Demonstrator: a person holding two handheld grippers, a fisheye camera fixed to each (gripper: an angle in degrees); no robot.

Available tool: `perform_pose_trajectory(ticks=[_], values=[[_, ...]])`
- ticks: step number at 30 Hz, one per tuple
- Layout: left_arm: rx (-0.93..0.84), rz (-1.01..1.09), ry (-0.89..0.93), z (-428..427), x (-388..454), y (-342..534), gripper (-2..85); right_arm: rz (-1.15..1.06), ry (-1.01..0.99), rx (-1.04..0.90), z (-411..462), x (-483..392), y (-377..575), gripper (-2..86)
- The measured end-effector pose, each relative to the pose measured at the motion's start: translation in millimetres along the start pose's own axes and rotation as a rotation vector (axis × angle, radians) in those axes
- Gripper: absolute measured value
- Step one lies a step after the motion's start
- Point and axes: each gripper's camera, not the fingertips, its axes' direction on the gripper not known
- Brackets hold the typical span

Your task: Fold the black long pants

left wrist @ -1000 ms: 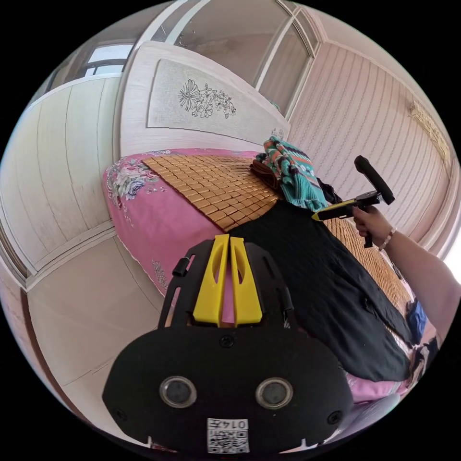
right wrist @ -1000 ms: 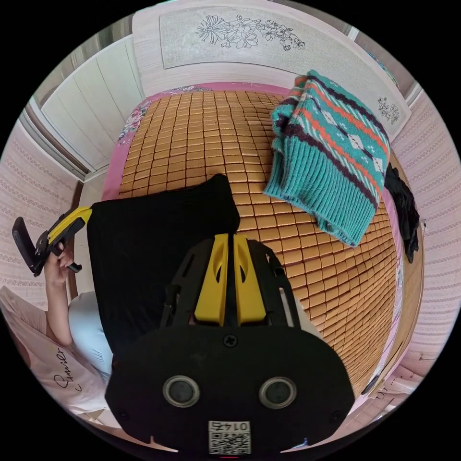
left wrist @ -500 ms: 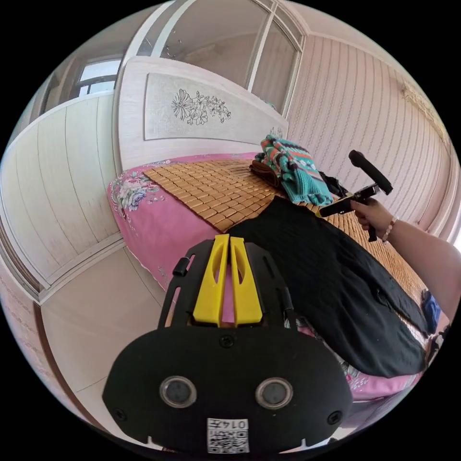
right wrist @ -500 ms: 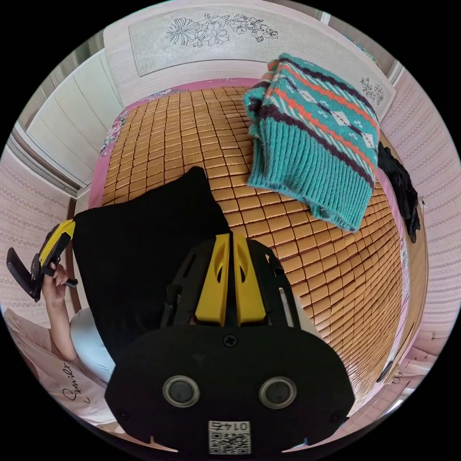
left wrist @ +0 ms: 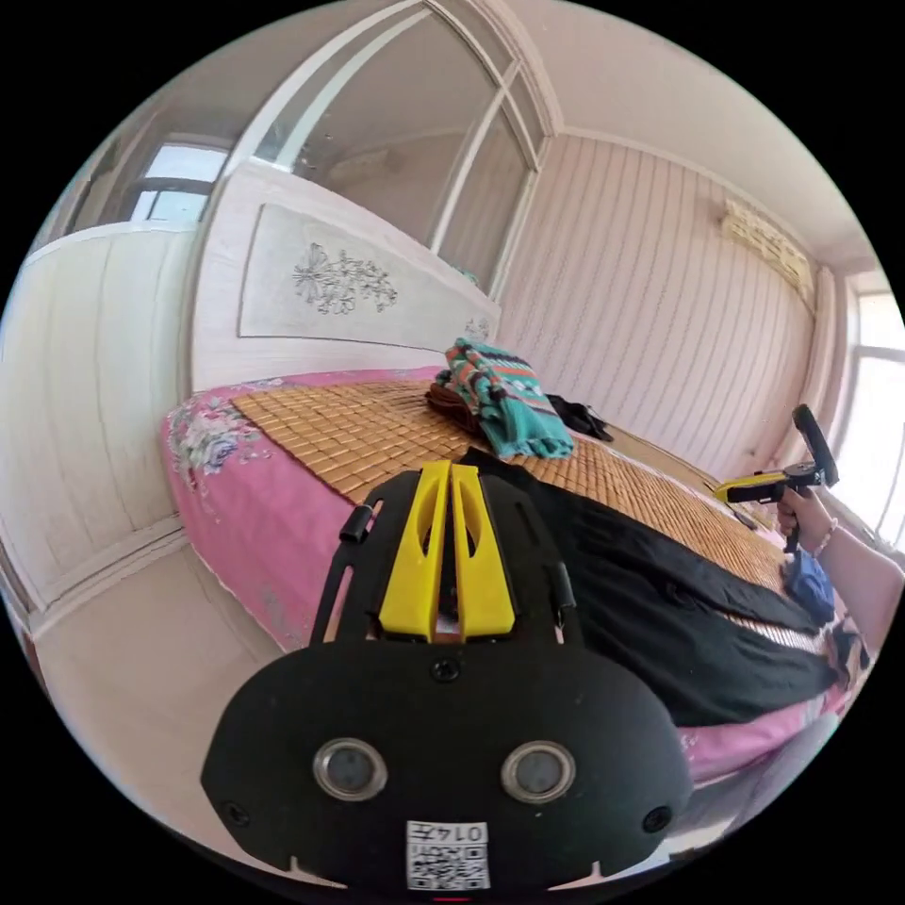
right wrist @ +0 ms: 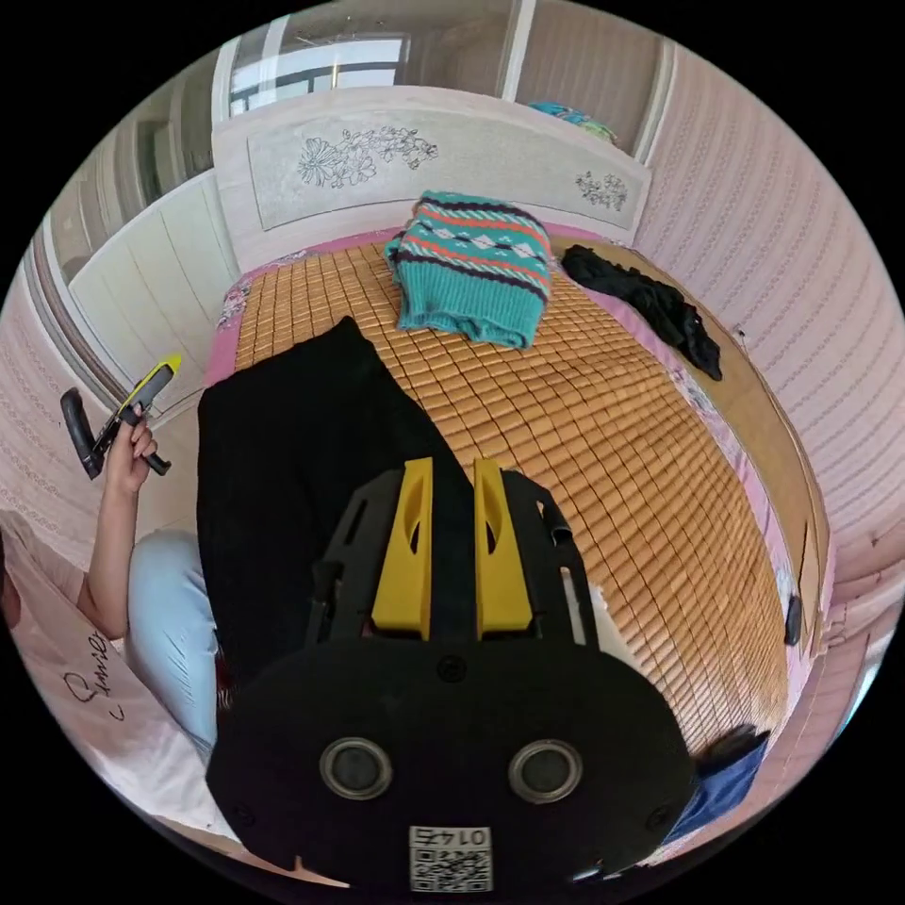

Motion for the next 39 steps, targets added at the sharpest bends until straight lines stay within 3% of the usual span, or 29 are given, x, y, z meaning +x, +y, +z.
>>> perform_pose_trajectory(ticks=[4, 7, 11, 16, 19, 26, 33, 39], values=[[-0.067, 0.297, 0.211, 10, 76, -4, -0.7, 0.401, 0.217, -0.013, -77, 83, 182, 8.2], [-0.088, 0.404, 0.313, 11, 119, -6, 0.5, 0.751, 0.374, 0.11, -136, 111, 319, 8.5], [-0.097, 0.352, 0.447, 18, 146, -17, 3.3, 0.938, 0.379, 0.162, -175, 103, 446, 8.2], [-0.088, 0.213, 0.345, 25, 141, -29, 4.6, 1.081, 0.315, 0.183, -228, 71, 583, 8.7], [-0.111, 0.097, 0.384, 25, 120, -31, 4.7, 1.159, 0.269, 0.253, -258, 54, 651, 8.6], [-0.352, -0.147, 0.404, 26, 33, -24, 5.9, 1.269, 0.206, 0.395, -273, 52, 740, 8.5], [-0.376, -0.374, 0.407, 11, -49, -27, 8.5, 1.19, 0.152, 0.293, -276, 78, 752, 10.3], [-0.399, -0.434, 0.326, 19, -71, -47, 10.2, 1.142, 0.068, 0.401, -295, 85, 774, 9.2]])
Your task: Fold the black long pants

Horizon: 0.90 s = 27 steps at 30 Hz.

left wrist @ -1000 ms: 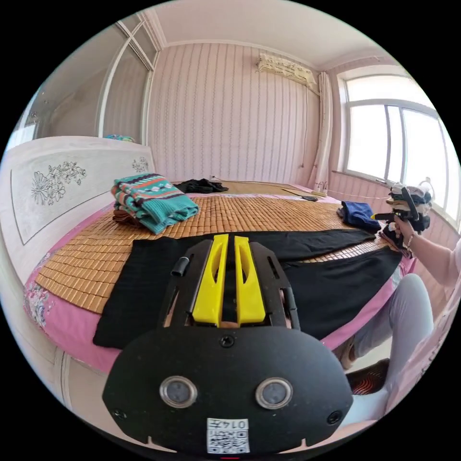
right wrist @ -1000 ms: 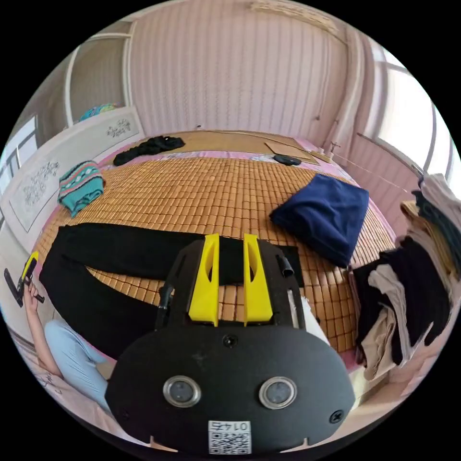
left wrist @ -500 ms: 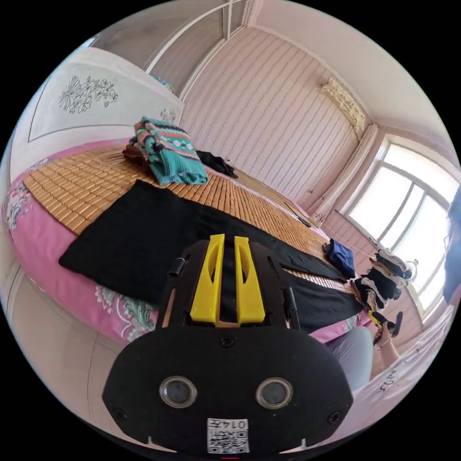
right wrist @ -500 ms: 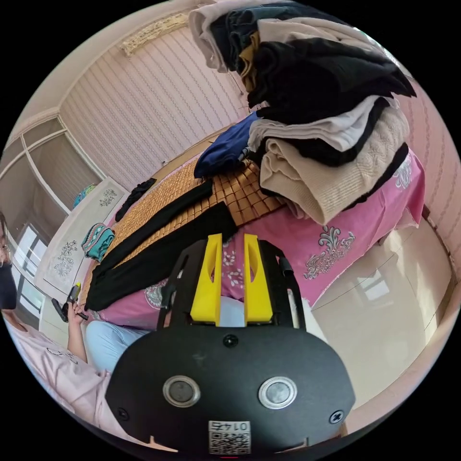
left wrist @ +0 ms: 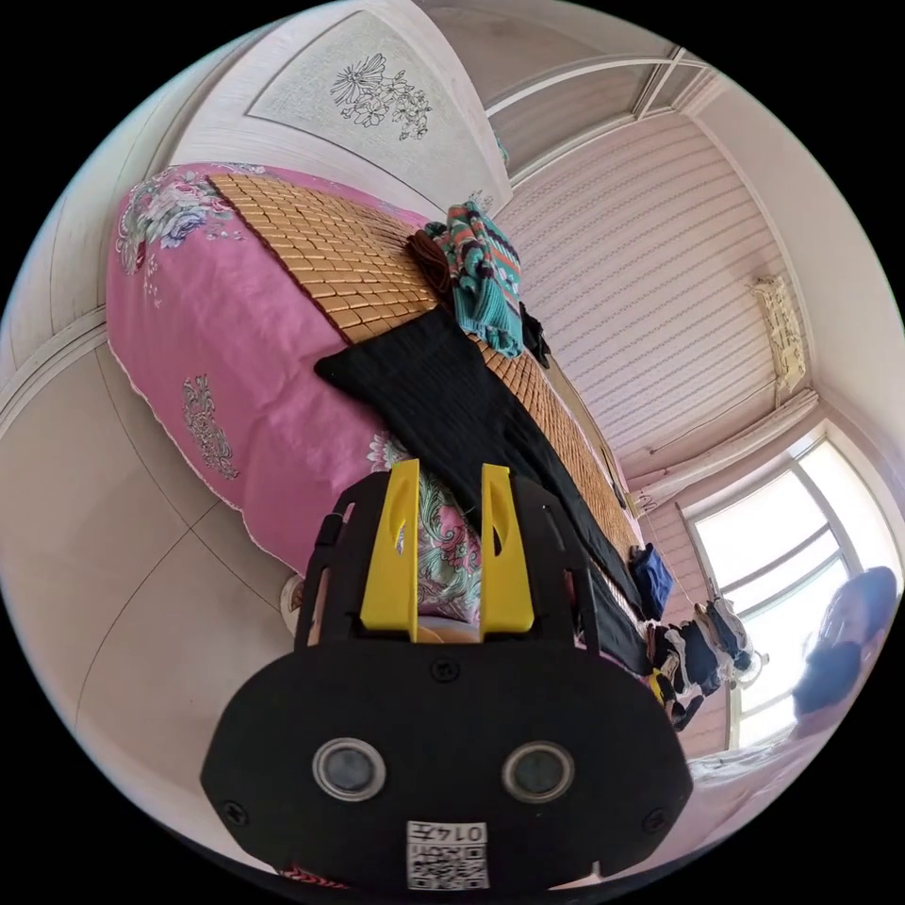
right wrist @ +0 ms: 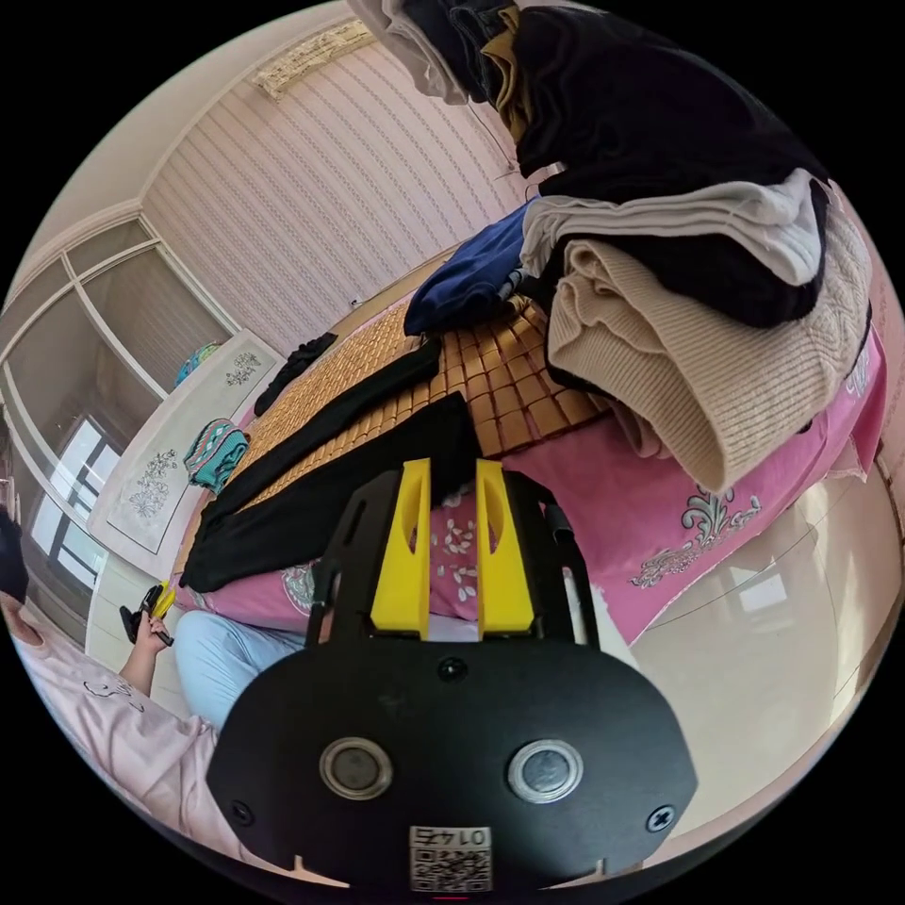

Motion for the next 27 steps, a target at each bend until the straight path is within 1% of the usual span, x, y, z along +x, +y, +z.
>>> perform_pose_trajectory(ticks=[3, 6, 8, 11, 13, 14, 15, 17, 20, 22, 27], values=[[0.001, -0.018, -0.016, 2, 0, -17, 10.9, -0.006, -0.031, 0.007, -10, 6, -2, 13.3], [0.006, -0.016, -0.057, 4, 0, -34, 11.1, -0.016, -0.04, -0.004, -17, 10, -2, 13.8], [-0.012, -0.019, -0.082, 14, -3, -47, 11.3, -0.014, -0.037, -0.067, -10, 13, -7, 12.7], [-0.049, -0.055, -0.076, 34, -13, -59, 11.1, -0.031, -0.011, -0.093, -10, 12, -15, 6.6], [-0.023, -0.079, -0.067, 36, -17, -63, 8.1, -0.042, -0.077, -0.104, -13, 12, -20, 3.6], [-0.025, -0.064, -0.032, 37, -18, -66, 3.0, -0.037, -0.084, -0.096, -15, 12, -21, 3.2], [-0.03, -0.059, -0.014, 37, -19, -67, 0.5, -0.034, -0.082, -0.083, -21, 12, -23, 2.5], [-0.01, -0.034, 0.01, 31, -16, -72, -0.5, -0.049, -0.073, -0.067, -30, 9, -27, 1.9], [0.014, 0.023, 0.034, 20, -5, -83, -0.9, -0.104, -0.048, -0.051, -43, -3, -39, 1.3], [0.035, 0.068, 0.037, 14, 7, -94, -0.9, -0.171, 0.002, -0.051, -46, -19, -54, 1.1], [0.075, 0.169, 0.036, 14, 44, -136, -1.0, -0.313, 0.14, -0.076, -25, -63, -107, 0.9]])
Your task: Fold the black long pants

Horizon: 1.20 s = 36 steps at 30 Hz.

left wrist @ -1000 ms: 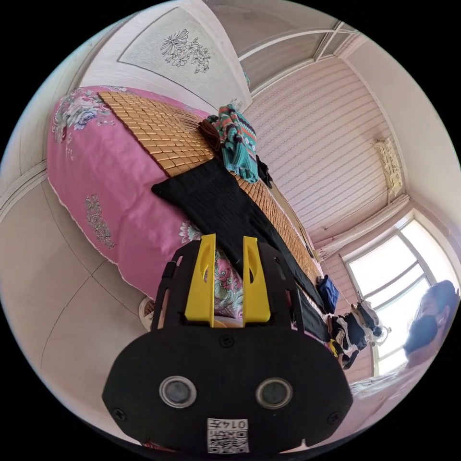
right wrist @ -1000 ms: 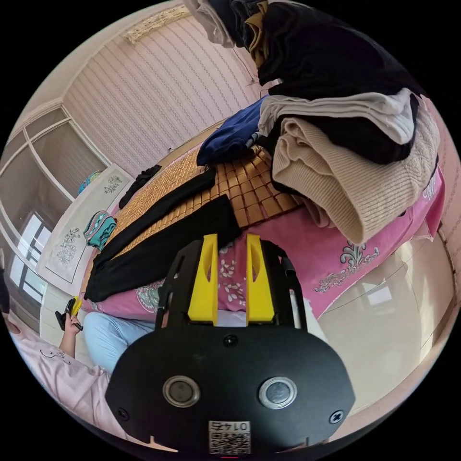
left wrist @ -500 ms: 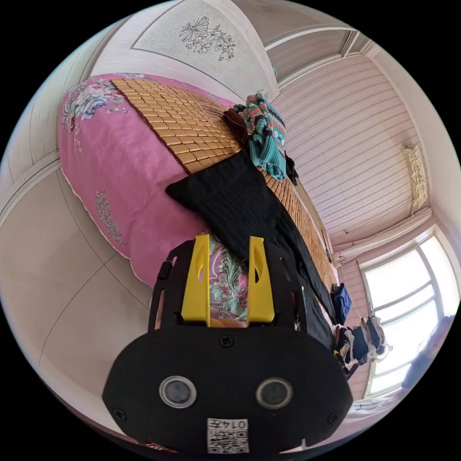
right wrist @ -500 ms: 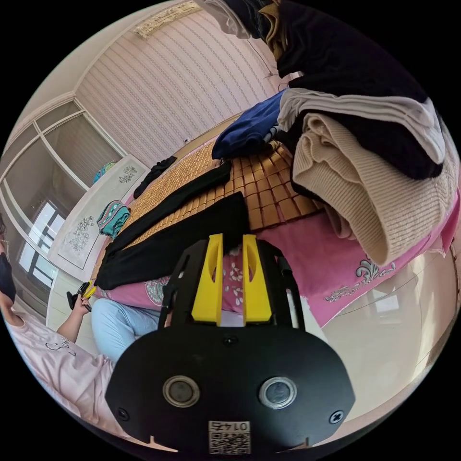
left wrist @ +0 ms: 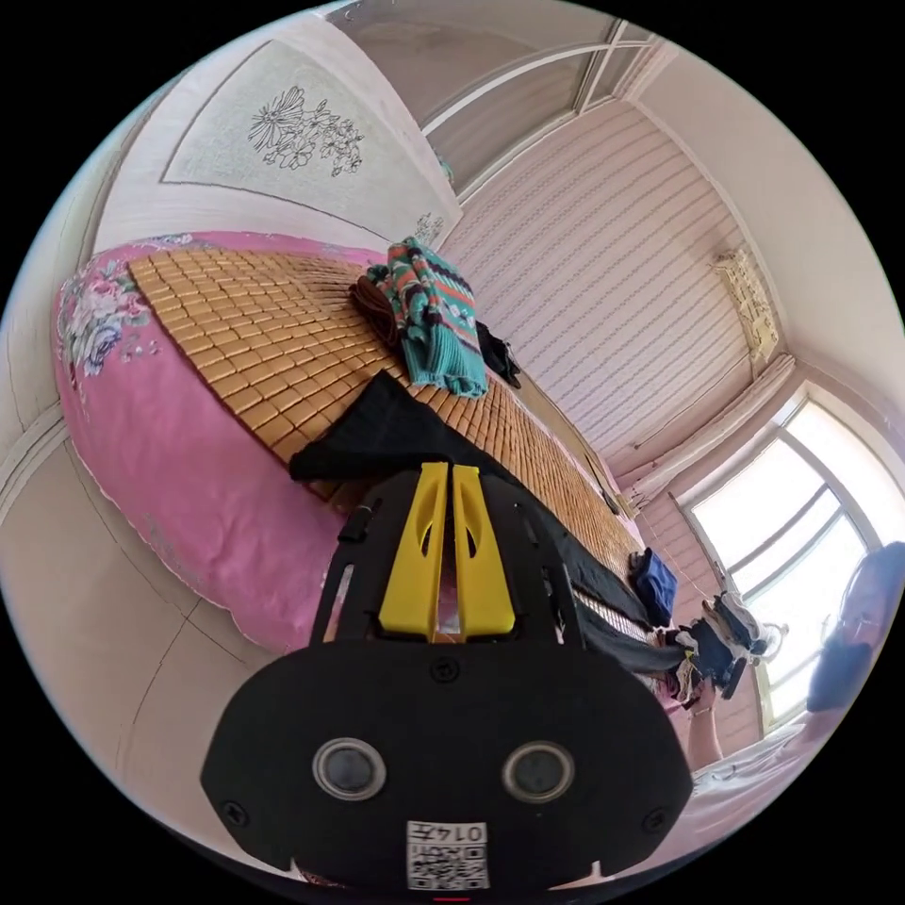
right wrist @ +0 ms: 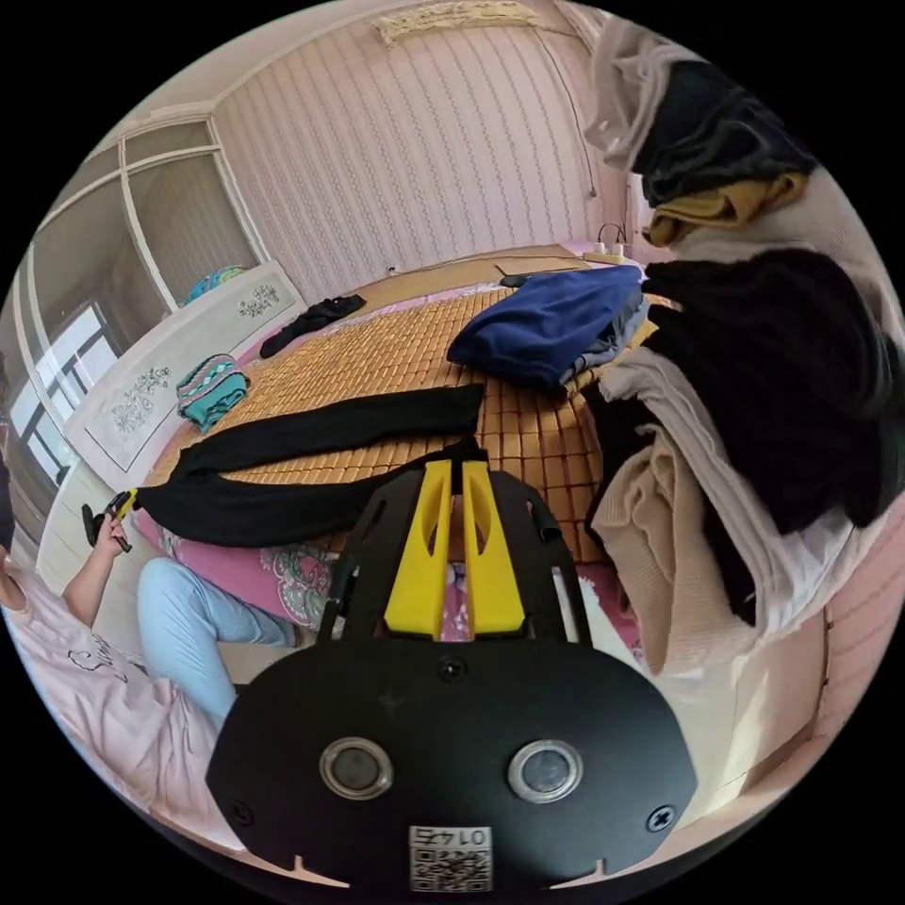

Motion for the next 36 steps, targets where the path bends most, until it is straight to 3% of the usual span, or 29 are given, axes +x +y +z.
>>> perform_pose_trajectory(ticks=[7, 11, 15, 18, 21, 25, 33, 36], values=[[0.027, 0.076, -0.014, 45, 29, -83, -0.8, -0.091, 0.204, -0.175, 66, -31, -105, 1.1], [-0.013, 0.09, -0.047, 106, 31, -118, 0.3, -0.053, 0.192, -0.298, 119, -23, -143, 1.6], [0.014, -0.028, -0.079, 142, 11, -128, 7.7, 0.142, 0.098, -0.336, 165, 6, -160, 4.1], [0.062, 0.001, -0.108, 135, 5, -126, 8.6, 0.223, 0.046, -0.271, 154, 18, -150, 7.1], [-0.012, 0.046, -0.127, 123, -11, -111, 8.8, 0.194, 0.046, -0.178, 119, 16, -122, 7.6], [-0.112, -0.065, -0.124, 114, -55, -69, 10.0, 0.294, -0.048, -0.074, 91, 35, -68, 7.7], [-0.176, -0.139, -0.033, 146, -78, -43, 12.3, 0.508, -0.305, 0.005, 124, 70, -54, 10.4], [-0.18, -0.128, -0.039, 166, -76, -47, 12.1, 0.505, -0.282, 0.019, 138, 65, -71, 10.4]])
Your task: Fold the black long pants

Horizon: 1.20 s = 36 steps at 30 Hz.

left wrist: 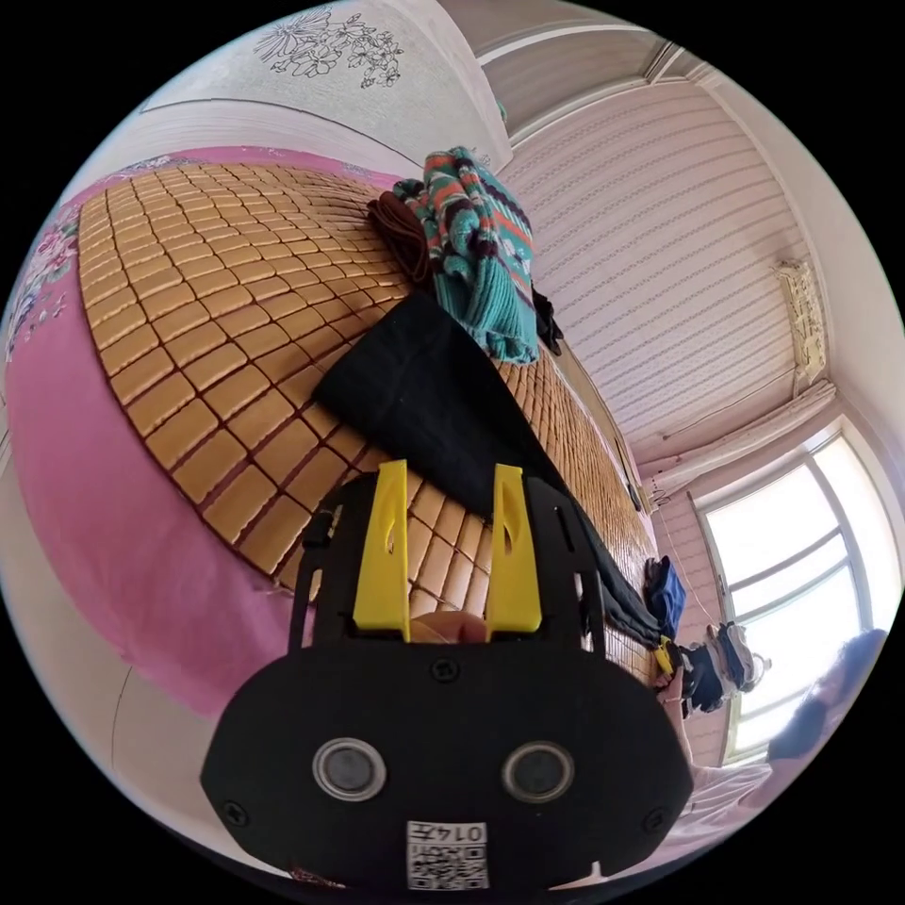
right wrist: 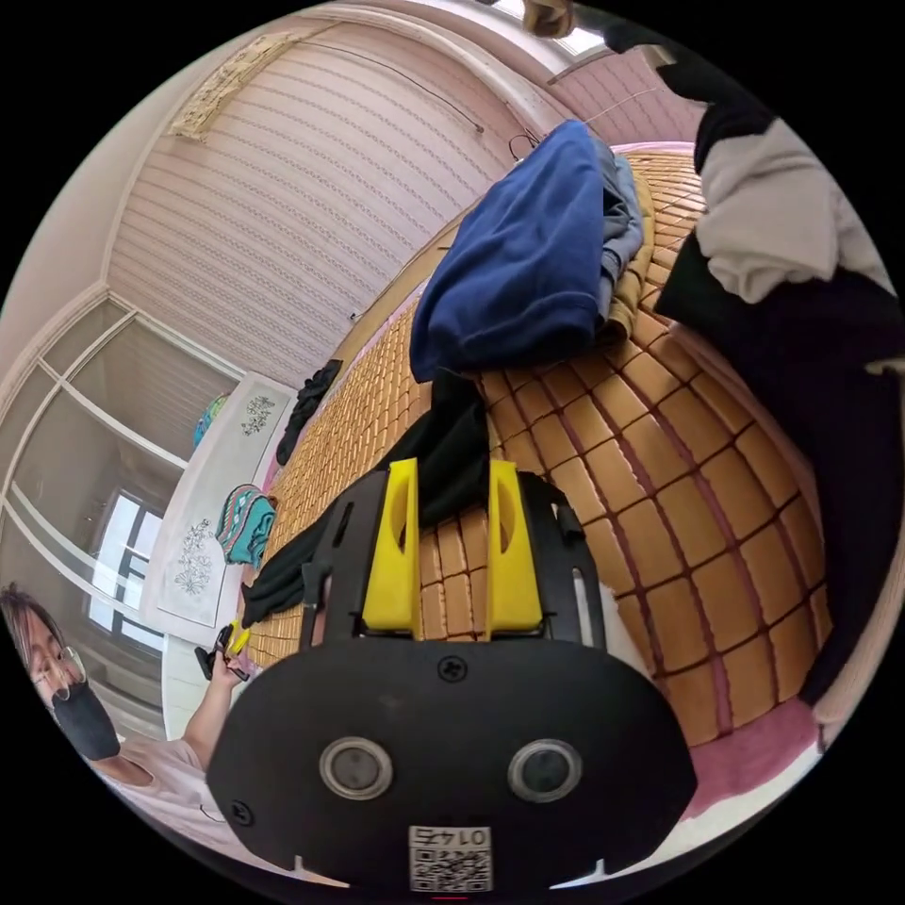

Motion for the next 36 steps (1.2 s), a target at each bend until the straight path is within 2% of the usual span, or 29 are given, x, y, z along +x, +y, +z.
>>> perform_pose_trajectory(ticks=[4, 6, 9, 10, 11, 13, 16, 23, 27, 30, 33, 36], values=[[-0.023, -0.039, 0.011, 31, -5, -7, 3.9, -0.036, 0.028, -0.05, 23, -19, -15, 3.1], [0.02, -0.058, 0.057, 30, -5, -7, 2.2, -0.089, 0.048, -0.038, 13, -36, -20, 1.9], [0.062, 0.077, 0.084, 8, 15, -11, 0.4, -0.209, 0.028, 0.06, -38, -66, -25, 0.6], [0.018, 0.15, 0.026, 5, 25, -12, 0.1, -0.247, 0.108, 0.017, -46, -68, -28, 0.3], [-0.013, 0.197, -0.04, 5, 29, -8, -0.1, -0.253, 0.146, -0.035, -44, -66, -29, 0.2], [-0.054, 0.182, -0.057, 7, 23, 3, -0.3, -0.226, 0.158, -0.156, -43, -49, -21, -0.1], [-0.066, 0.136, 0.046, 5, 4, 30, -0.2, -0.208, 0.185, -0.198, -55, -34, 5, -0.3], [-0.178, 0.143, 0.056, 5, -30, 124, 2.3, -0.12, 0.158, -0.211, -99, 3, 61, 0.2], [-0.204, 0.173, -0.032, 3, -43, 169, 4.7, -0.159, 0.3, -0.233, -113, 11, 94, 2.2], [-0.101, 0.224, -0.092, -21, -37, 204, 4.9, -0.139, 0.436, -0.136, -133, 9, 119, 4.1], [-0.069, 0.398, -0.125, -32, 4, 248, 1.8, -0.151, 0.433, -0.027, -151, -4, 149, 4.5], [-0.11, 0.633, -0.165, -10, 67, 311, 1.6, -0.155, 0.374, 0.011, -152, -15, 170, 4.9]])
